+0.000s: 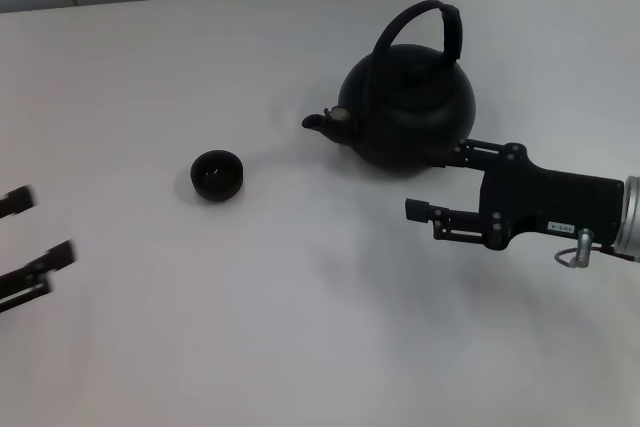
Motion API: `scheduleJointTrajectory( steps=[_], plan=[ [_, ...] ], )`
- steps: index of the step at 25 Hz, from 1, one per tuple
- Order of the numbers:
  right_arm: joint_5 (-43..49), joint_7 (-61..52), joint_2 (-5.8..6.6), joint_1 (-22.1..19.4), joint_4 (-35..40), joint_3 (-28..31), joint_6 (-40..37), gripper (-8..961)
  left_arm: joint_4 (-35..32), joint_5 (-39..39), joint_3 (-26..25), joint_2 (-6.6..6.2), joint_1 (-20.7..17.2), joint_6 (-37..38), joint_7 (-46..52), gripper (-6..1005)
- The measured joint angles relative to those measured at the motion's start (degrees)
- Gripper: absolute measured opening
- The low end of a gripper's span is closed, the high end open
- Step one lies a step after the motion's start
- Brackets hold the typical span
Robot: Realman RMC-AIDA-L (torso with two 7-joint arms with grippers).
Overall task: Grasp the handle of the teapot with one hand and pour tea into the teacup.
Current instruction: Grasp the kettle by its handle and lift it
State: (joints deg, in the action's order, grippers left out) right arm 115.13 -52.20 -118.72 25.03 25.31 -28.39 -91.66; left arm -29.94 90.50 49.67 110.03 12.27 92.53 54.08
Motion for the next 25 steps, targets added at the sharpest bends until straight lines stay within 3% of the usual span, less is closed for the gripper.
scheduleJointTrajectory(
  steps=[3, 6, 12, 25],
  plan=[
    [-0.31, 0.0, -0.07, -0.27, 0.0, 0.0, 0.0, 722, 0.0, 0.0, 0.0, 0.0, 0.0, 0.0, 0.0, 802],
    [-0.34, 0.0, -0.11, -0.33, 0.0, 0.0, 0.0, 722, -0.06, 0.0, -2.95, -0.93, -2.26, 2.49, -0.77, 802],
    [-0.35, 0.0, -0.1, -0.36, 0.0, 0.0, 0.0, 722, -0.05, 1.43, -2.93, -0.95, -3.03, 2.78, -3.05, 802],
    [-0.81, 0.0, -0.16, -0.78, -0.18, 0.04, -0.02, 722, -0.2, 4.64, -2.85, -0.06, -4.12, -1.46, -7.42, 802]
  ],
)
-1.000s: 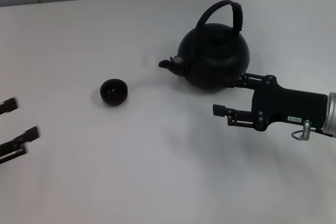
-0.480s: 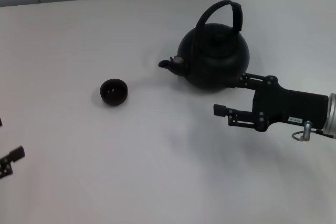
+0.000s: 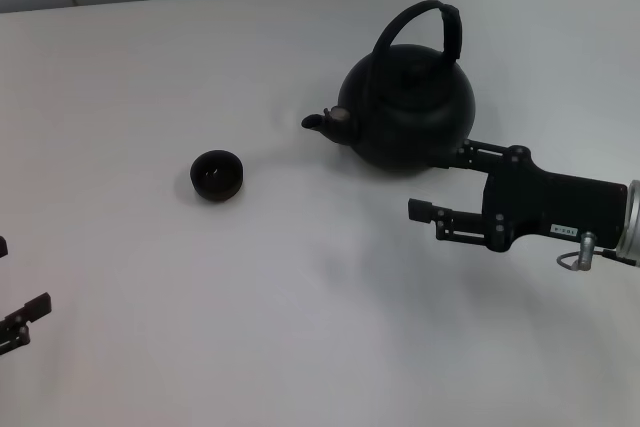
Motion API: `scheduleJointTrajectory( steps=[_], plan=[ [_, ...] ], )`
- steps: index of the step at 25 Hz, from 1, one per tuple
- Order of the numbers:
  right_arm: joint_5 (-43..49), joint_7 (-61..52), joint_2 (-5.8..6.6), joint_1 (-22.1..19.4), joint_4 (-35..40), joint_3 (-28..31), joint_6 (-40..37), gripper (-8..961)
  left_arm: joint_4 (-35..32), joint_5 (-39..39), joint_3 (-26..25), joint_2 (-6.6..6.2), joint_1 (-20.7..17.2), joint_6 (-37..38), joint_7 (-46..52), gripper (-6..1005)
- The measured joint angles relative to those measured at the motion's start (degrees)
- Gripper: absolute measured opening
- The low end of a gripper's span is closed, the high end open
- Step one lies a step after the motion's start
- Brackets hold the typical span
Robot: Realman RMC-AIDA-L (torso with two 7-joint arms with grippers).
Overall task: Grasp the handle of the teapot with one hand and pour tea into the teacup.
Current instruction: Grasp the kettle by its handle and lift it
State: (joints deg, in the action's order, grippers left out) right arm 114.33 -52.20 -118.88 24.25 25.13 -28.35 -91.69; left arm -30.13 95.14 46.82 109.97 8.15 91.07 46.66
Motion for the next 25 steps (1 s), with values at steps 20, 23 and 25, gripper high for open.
scheduleJointTrajectory(
  steps=[20, 23, 25],
  plan=[
    [-30.61, 28.8, -0.46, -6.09, -22.66, 5.31, 6.52, 722, -0.1, 0.05, -0.24, 0.62, 0.94, -0.99, 0.03, 802],
    [-30.68, 28.56, -0.4, -5.33, -22.48, 5.65, 7.57, 722, -0.11, 0.05, -0.24, 0.93, 1.04, -1.0, 0.04, 802],
    [-30.76, 28.24, -0.24, -4.31, -22.0, 6.35, 9.0, 722, -0.15, 0.04, -0.24, 1.03, 1.06, -1.09, 0.05, 802]
  ],
)
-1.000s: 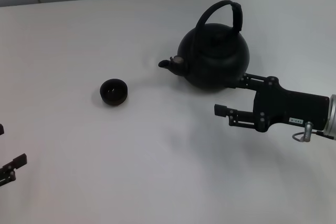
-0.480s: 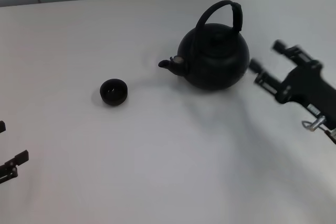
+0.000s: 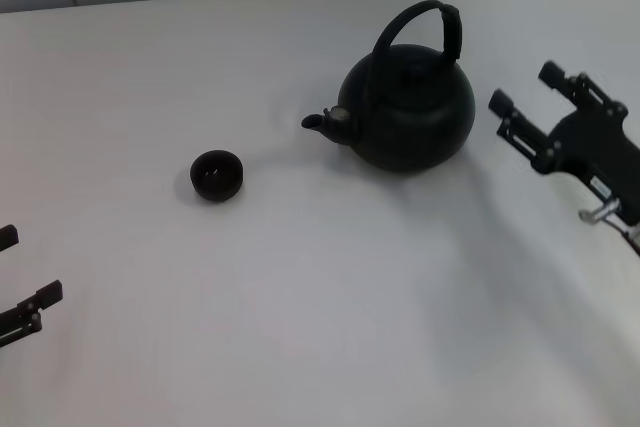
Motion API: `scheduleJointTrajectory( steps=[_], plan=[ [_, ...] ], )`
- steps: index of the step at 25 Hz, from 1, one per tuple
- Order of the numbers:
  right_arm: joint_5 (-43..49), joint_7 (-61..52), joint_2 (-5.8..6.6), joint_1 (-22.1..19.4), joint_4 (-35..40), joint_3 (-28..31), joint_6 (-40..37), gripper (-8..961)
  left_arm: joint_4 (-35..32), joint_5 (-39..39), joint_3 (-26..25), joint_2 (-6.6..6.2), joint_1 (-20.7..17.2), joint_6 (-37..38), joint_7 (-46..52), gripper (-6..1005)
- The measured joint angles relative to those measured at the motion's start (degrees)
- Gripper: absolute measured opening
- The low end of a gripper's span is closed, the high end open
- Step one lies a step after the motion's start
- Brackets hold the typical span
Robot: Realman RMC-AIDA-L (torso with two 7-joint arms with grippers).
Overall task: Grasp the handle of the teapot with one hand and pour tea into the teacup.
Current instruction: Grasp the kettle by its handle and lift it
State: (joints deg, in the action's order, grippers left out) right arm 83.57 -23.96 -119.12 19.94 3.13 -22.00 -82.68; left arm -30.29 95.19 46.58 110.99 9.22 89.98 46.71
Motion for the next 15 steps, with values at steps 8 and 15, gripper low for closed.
scheduleJointTrajectory(
  steps=[8, 15],
  plan=[
    [1.35, -8.88, 0.67, 6.04, 6.66, -1.16, 8.56, 719, 0.03, 0.0, -0.08, 0.32, 0.01, -0.33, 0.03, 802],
    [2.9, -15.67, 2.03, 10.65, 8.85, -6.63, 15.35, 714, -0.03, -0.04, -0.09, 0.72, 0.1, -0.41, 0.05, 802]
  ],
)
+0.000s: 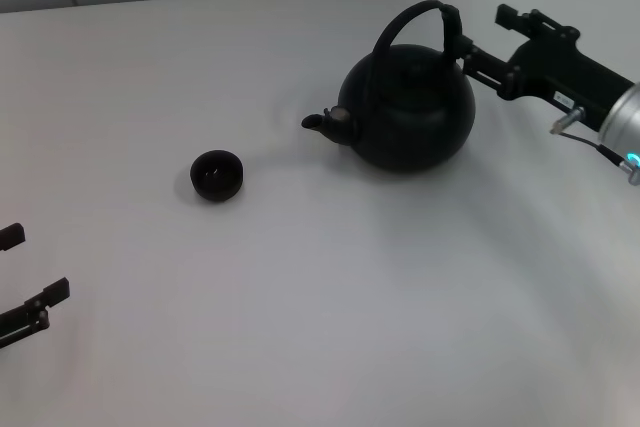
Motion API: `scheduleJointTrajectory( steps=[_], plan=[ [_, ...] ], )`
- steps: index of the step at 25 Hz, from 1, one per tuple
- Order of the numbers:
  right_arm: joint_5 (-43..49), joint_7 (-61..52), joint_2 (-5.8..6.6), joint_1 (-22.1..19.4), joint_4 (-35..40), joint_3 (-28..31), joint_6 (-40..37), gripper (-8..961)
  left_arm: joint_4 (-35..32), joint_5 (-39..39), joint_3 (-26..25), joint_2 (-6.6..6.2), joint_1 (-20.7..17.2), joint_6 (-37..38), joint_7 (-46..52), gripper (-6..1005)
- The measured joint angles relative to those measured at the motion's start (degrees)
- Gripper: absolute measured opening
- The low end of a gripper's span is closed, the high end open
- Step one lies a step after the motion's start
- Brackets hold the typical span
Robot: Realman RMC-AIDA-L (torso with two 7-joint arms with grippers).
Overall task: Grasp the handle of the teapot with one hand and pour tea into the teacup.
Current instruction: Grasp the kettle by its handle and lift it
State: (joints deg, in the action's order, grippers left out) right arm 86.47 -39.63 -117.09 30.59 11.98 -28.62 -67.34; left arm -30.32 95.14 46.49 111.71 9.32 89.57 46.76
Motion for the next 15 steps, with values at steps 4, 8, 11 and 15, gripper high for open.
scheduleJointTrajectory(
  steps=[4, 8, 11, 15],
  plan=[
    [0.04, -1.25, 0.21, 1.91, 0.42, -1.98, 4.08, 714, -0.01, -0.1, 0.0, 0.0, 0.01, 0.07, 0.0, 802],
    [0.21, -1.34, 0.24, 2.56, 0.4, -2.1, 5.77, 713, -0.01, -0.11, 0.0, -0.01, 0.26, 0.04, 0.0, 802],
    [0.57, -1.37, 0.23, 2.83, 0.41, -2.25, 6.32, 713, -0.01, -0.06, 0.0, -0.01, 0.51, 0.02, 0.0, 802],
    [0.85, -1.42, 0.2, 3.3, 0.1, -2.65, 6.51, 713, -0.01, -0.07, 0.01, -0.01, 0.53, 0.06, 0.0, 802]
  ],
)
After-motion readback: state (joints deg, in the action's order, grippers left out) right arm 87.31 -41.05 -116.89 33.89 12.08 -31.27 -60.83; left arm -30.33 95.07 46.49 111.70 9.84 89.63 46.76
